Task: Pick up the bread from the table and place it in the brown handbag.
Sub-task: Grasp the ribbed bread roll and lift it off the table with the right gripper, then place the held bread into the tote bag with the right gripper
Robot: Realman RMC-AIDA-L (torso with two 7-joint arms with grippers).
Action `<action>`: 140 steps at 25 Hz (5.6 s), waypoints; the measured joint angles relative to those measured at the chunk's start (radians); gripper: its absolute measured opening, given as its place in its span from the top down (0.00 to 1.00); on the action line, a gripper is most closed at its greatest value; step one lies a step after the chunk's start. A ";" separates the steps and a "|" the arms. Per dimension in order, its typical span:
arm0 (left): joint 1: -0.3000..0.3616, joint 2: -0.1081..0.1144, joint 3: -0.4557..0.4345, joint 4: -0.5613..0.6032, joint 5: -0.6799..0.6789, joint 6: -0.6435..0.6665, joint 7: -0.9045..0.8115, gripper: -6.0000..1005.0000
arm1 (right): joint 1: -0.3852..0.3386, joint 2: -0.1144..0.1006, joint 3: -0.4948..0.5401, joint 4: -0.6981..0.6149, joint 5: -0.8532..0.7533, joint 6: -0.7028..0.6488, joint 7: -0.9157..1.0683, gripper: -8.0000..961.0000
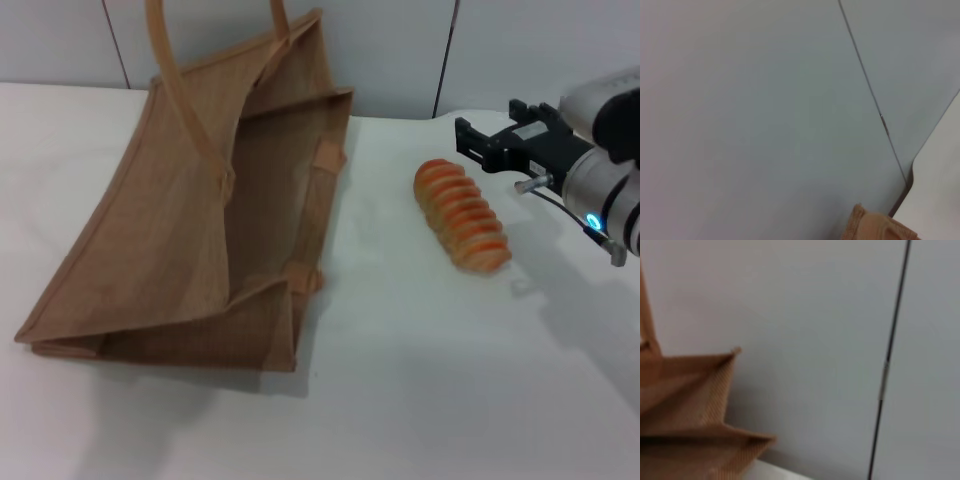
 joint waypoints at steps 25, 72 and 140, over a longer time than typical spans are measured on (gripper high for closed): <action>-0.025 0.001 0.007 0.005 -0.003 -0.009 0.008 0.87 | 0.072 0.035 0.233 -0.007 0.830 0.534 -0.875 0.23; -0.026 -0.006 0.011 0.027 0.003 -0.012 0.013 0.87 | 0.207 0.039 0.288 0.141 0.786 0.691 -0.882 0.22; -0.116 -0.105 0.255 0.088 0.004 0.054 -0.044 0.87 | 0.344 0.047 0.126 0.086 0.872 0.571 -0.900 0.69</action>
